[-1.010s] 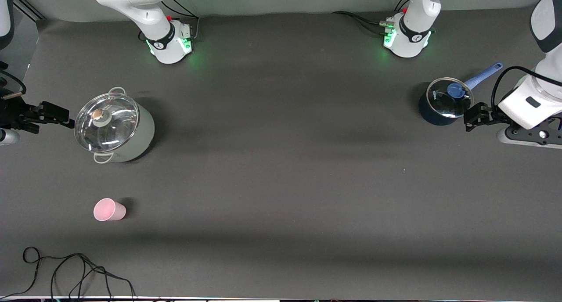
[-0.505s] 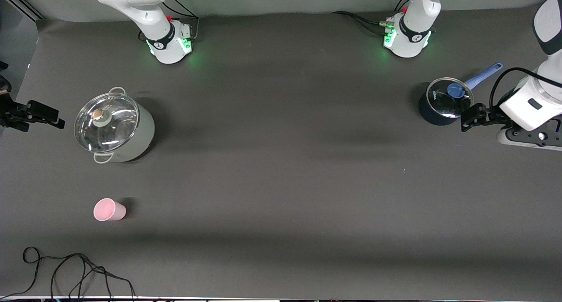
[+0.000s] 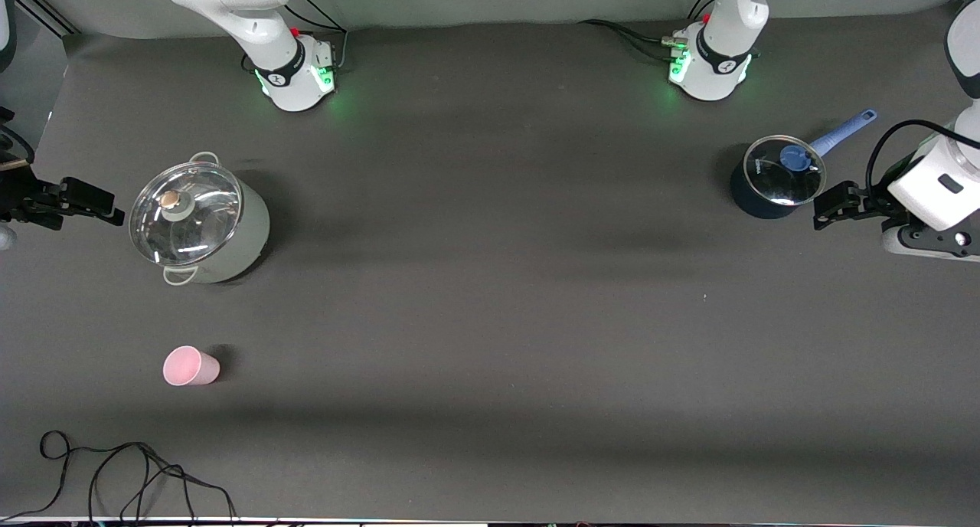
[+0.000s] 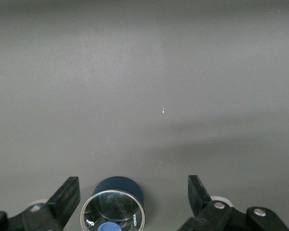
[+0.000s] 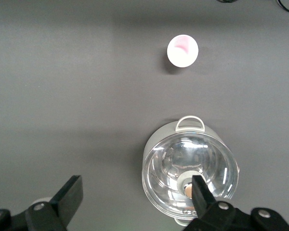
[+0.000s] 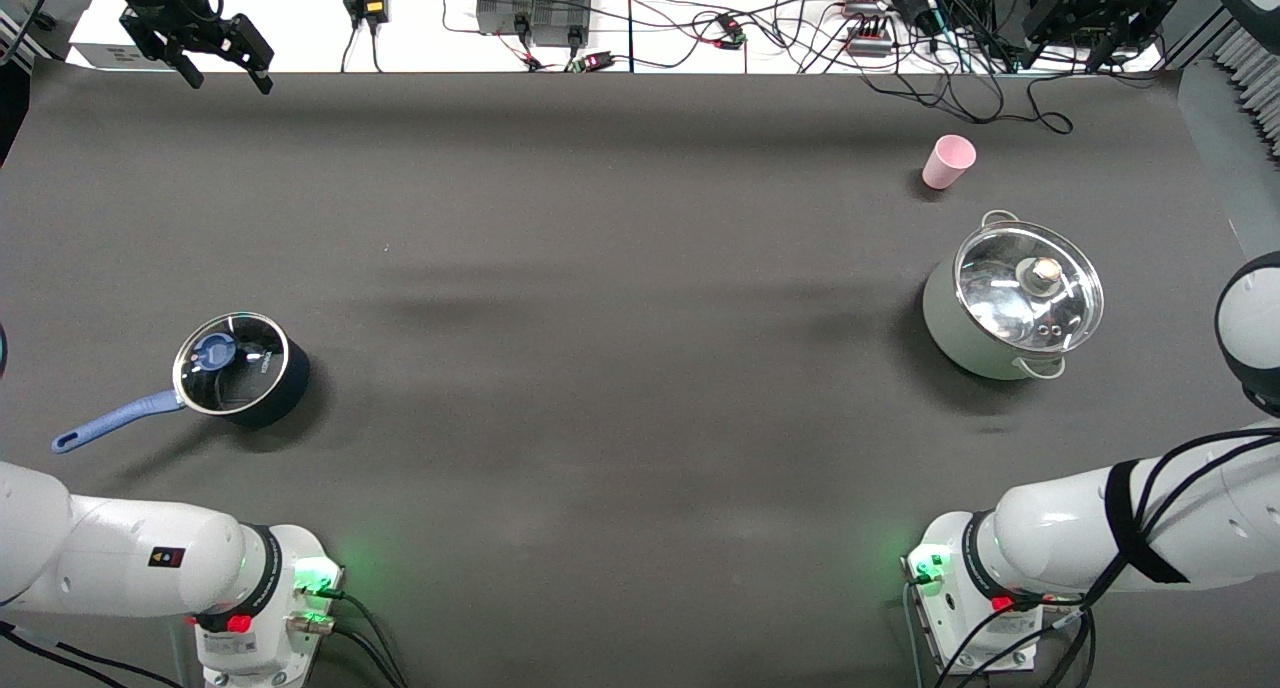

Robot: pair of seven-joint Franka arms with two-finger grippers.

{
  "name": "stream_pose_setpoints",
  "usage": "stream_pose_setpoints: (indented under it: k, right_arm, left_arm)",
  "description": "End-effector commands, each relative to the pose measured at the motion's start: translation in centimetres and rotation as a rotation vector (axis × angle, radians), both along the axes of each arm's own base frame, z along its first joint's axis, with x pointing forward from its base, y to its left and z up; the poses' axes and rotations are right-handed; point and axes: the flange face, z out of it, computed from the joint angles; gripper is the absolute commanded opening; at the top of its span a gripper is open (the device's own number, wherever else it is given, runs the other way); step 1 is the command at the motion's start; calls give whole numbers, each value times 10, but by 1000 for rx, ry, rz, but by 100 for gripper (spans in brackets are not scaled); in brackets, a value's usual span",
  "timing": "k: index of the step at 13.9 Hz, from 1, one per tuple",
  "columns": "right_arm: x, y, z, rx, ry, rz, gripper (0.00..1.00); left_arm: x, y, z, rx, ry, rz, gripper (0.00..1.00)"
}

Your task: Transfer pink cup from left to right arm

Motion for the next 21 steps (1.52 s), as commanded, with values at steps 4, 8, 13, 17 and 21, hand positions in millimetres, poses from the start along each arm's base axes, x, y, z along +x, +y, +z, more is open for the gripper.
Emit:
stream_pose_setpoints:
  k: [4, 8, 13, 17, 21]
  right_arm:
    - [0, 7, 2, -17, -13, -31, 100]
    - [0, 10, 2, -20, -14, 14, 100]
    - [0, 9, 2, -20, -11, 11, 100]
    - [-1, 10, 1, -35, -6, 86, 100]
    - [-2, 10, 2, -42, 0, 101, 100]
  left_arm:
    - [0, 1, -4, -11, 21, -16, 100]
    - [-1, 4, -4, -9, 28, -12, 100]
    - [-1, 5, -4, -11, 28, -10, 100]
    - [-1, 5, -4, -11, 28, -10, 100]
    - [-1, 5, -4, -9, 28, -10, 100]
